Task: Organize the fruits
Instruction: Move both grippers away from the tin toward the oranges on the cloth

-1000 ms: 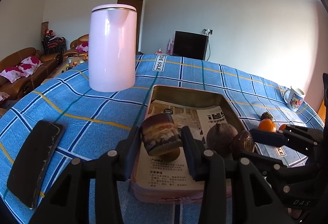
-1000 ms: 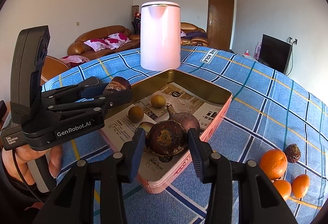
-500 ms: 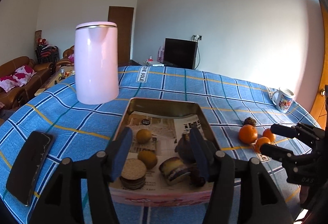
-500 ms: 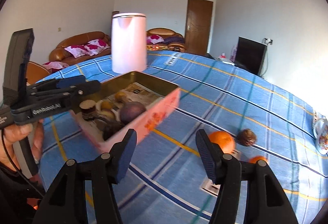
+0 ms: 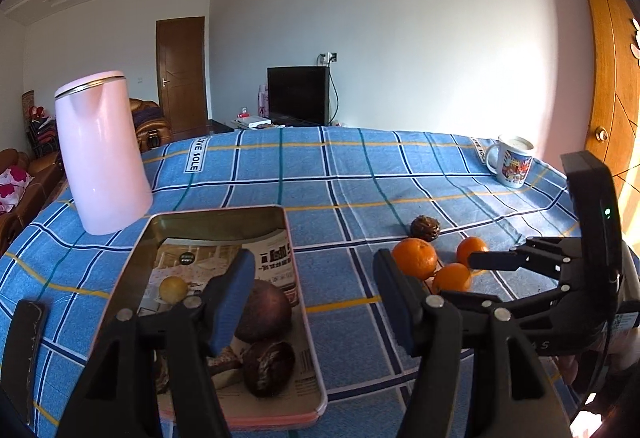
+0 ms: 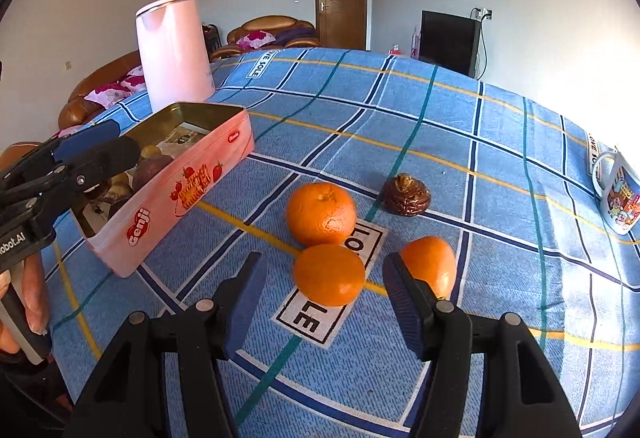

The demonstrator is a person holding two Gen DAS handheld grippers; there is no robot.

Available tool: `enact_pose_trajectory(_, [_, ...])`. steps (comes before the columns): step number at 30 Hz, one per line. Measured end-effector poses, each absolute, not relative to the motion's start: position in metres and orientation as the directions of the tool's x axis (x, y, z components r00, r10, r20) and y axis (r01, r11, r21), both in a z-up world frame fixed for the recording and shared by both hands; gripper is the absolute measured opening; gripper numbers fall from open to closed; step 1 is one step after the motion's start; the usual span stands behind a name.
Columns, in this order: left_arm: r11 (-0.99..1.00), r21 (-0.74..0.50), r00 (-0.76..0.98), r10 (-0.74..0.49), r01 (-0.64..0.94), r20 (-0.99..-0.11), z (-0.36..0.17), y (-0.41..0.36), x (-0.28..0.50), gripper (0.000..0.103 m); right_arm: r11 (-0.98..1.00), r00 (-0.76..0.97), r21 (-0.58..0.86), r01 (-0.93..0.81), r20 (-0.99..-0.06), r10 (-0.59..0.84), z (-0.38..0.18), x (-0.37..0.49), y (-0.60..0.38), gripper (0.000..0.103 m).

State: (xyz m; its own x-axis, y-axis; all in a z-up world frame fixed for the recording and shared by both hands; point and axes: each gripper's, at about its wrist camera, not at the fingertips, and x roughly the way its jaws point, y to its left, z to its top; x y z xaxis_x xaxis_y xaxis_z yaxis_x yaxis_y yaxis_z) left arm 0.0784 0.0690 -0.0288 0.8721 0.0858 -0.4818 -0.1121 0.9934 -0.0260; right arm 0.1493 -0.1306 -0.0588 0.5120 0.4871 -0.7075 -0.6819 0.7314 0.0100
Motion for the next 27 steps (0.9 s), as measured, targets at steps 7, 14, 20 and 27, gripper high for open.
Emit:
enact_pose_trajectory(7, [0.998, -0.017, 0.862, 0.050, -0.068, -0.505, -0.024, 0.052, 0.093, 0.064, 0.728, 0.490, 0.043, -0.684, -0.713, 0.502, -0.061, 0.151, -0.136, 0.041])
enact_pose_trajectory(14, [0.999, -0.042, 0.833, -0.003, -0.025, -0.553, -0.031, 0.033, 0.120, 0.064, 0.781, 0.573, 0.058, -0.622, -0.645, 0.505, -0.042, 0.155, -0.164, 0.033])
enact_pose_trajectory(20, [0.997, -0.044, 0.840, 0.024, -0.056, -0.542, -0.030, 0.038, 0.119, 0.064, 0.747, 0.532, 0.049, -0.663, -0.671, 0.516, -0.048, 0.147, -0.154, 0.062])
enact_pose_trajectory(27, [0.997, -0.047, 0.837, 0.027, -0.063, -0.547, -0.032, 0.044, 0.122, 0.064, 0.735, 0.482, 0.040, -0.677, -0.730, 0.484, -0.062, 0.158, -0.130, 0.062])
